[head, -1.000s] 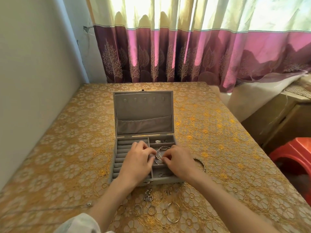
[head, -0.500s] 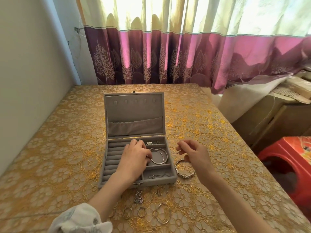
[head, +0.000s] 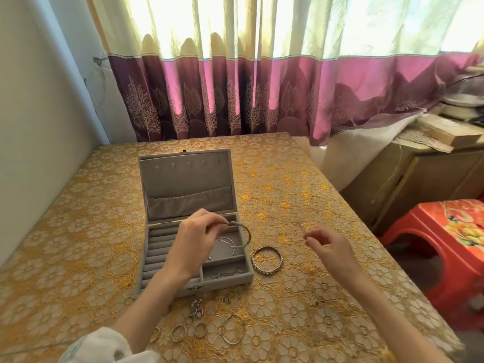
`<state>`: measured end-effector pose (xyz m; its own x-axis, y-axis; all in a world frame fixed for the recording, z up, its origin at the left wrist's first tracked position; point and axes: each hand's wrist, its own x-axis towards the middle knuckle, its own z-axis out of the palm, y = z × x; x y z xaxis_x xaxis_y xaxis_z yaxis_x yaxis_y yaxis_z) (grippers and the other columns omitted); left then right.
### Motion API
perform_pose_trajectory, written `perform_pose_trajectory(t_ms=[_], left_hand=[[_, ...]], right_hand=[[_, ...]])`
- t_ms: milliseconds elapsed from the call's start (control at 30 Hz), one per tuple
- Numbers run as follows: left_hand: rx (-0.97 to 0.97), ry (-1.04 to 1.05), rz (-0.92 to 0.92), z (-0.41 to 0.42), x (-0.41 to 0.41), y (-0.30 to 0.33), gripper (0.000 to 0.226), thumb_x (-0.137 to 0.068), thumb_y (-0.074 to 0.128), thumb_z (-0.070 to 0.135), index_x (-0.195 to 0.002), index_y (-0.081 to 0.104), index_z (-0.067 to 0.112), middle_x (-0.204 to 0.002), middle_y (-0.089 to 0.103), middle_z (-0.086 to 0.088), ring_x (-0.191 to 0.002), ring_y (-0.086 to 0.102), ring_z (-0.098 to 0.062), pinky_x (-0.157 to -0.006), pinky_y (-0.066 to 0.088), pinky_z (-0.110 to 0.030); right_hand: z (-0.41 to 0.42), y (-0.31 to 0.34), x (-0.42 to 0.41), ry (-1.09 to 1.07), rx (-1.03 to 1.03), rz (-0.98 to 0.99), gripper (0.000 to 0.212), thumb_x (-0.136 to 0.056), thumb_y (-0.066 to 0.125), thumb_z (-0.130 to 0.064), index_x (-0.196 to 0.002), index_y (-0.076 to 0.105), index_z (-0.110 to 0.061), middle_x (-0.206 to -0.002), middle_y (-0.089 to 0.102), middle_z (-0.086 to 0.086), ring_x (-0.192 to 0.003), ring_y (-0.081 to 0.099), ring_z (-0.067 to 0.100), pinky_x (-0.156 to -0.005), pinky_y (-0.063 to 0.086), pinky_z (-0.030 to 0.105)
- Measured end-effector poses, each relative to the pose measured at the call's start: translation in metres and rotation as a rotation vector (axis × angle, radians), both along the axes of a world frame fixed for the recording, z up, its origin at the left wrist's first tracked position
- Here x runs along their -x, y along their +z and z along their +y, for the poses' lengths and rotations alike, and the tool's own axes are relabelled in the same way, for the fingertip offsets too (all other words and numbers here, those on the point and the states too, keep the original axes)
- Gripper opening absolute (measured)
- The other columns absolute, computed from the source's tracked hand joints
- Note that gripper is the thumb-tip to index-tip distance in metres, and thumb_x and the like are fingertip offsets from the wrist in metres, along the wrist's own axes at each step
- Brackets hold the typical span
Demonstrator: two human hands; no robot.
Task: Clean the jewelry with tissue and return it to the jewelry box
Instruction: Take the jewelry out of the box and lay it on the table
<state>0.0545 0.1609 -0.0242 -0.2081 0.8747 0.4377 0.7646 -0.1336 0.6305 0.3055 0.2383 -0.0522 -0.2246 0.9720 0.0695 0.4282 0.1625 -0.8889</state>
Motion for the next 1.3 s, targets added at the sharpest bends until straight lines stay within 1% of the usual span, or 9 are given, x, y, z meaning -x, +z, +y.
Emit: perform_pose_trajectory(t_ms=[67,167,333,500,667,767,900,1133,1300], left_hand=[[-0.022,0.014,-0.044,-0.001,-0.008,0.005,0.01,-0.083,0.066,0.008,-0.089,0.072,0.013,-0.085,0.065,0.004,-0.078,0.061,-0.004,-0.073,0.049,-0.015],[-0.007,0.034,-0.199,-0.001,-0.02,0.012,0.009,-0.085,0.065,0.009,-0.088,0.071,0.013,-0.08,0.069,0.001,-0.072,0.065,-0.009,-0.07,0.053,-0.021],[0.09,-0.003,-0.431,0.0,-0.035,0.014,0.013,-0.089,0.058,0.008,-0.086,0.067,0.017,-0.07,0.068,-0.007,-0.064,0.067,-0.022,-0.06,0.057,-0.028],[0.194,-0.023,-0.445,-0.002,-0.048,0.006,0.009,-0.089,0.059,0.011,-0.091,0.068,0.011,-0.07,0.068,-0.009,-0.061,0.067,-0.018,-0.063,0.058,-0.032],[0.282,-0.037,-0.376,-0.005,-0.057,-0.001,0.012,-0.088,0.06,0.015,-0.094,0.07,0.009,-0.073,0.067,-0.006,-0.065,0.067,-0.02,-0.063,0.059,-0.036],[0.312,-0.038,-0.325,-0.005,-0.065,-0.004,0.012,-0.089,0.06,0.015,-0.095,0.07,0.011,-0.074,0.065,-0.001,-0.065,0.064,-0.015,-0.062,0.058,-0.03],[0.324,-0.067,-0.268,-0.005,-0.074,-0.005,0.012,-0.09,0.058,0.015,-0.095,0.069,0.011,-0.074,0.065,-0.002,-0.058,0.059,-0.008,-0.052,0.05,-0.014],[0.346,-0.063,-0.261,-0.003,-0.079,-0.011,0.014,-0.091,0.058,0.016,-0.097,0.069,0.01,-0.074,0.065,0.0,-0.065,0.062,-0.01,-0.055,0.054,-0.019],[0.368,-0.073,-0.292,-0.001,-0.082,-0.011,0.013,-0.091,0.057,0.015,-0.095,0.068,0.009,-0.072,0.065,-0.002,-0.057,0.061,-0.011,-0.055,0.055,-0.021]], right_hand=[[0.003,-0.011,-0.012,-0.02,-0.166,-0.261,0.008,-0.088,0.058,-0.013,-0.084,0.062,-0.019,-0.079,0.061,-0.008,-0.078,0.056,0.01,-0.062,0.038,0.014],[0.008,-0.023,-0.025,-0.021,-0.327,-0.529,0.008,-0.089,0.056,-0.018,-0.09,0.064,-0.019,-0.088,0.062,-0.006,-0.091,0.052,0.013,-0.073,0.036,0.021],[0.009,-0.03,-0.029,0.026,-0.409,-0.694,0.016,-0.093,0.049,-0.027,-0.099,0.063,-0.022,-0.102,0.062,-0.007,-0.101,0.048,0.012,-0.087,0.037,0.025],[0.007,-0.033,-0.025,0.054,-0.41,-0.707,0.021,-0.093,0.048,-0.029,-0.104,0.064,-0.021,-0.106,0.061,-0.005,-0.105,0.047,0.013,-0.09,0.041,0.027],[0.002,-0.036,-0.03,0.067,-0.433,-0.657,0.02,-0.09,0.056,-0.026,-0.104,0.069,-0.02,-0.098,0.061,-0.002,-0.097,0.051,0.016,-0.085,0.042,0.027],[0.0,-0.038,-0.033,0.079,-0.432,-0.633,0.018,-0.088,0.059,-0.023,-0.101,0.071,-0.019,-0.092,0.061,-0.001,-0.09,0.053,0.018,-0.084,0.045,0.031],[-0.003,-0.039,-0.034,0.088,-0.453,-0.612,0.016,-0.086,0.062,-0.022,-0.098,0.072,-0.021,-0.089,0.06,-0.002,-0.087,0.054,0.018,-0.083,0.045,0.033],[-0.007,-0.041,-0.033,0.175,-0.435,-0.559,0.019,-0.088,0.059,-0.02,-0.102,0.071,-0.024,-0.093,0.059,-0.004,-0.091,0.051,0.013,-0.085,0.043,0.032],[-0.009,-0.039,-0.024,0.153,-0.361,-0.454,0.021,-0.089,0.058,-0.023,-0.108,0.068,-0.021,-0.098,0.059,-0.005,-0.093,0.052,0.009,-0.089,0.042,0.03]])
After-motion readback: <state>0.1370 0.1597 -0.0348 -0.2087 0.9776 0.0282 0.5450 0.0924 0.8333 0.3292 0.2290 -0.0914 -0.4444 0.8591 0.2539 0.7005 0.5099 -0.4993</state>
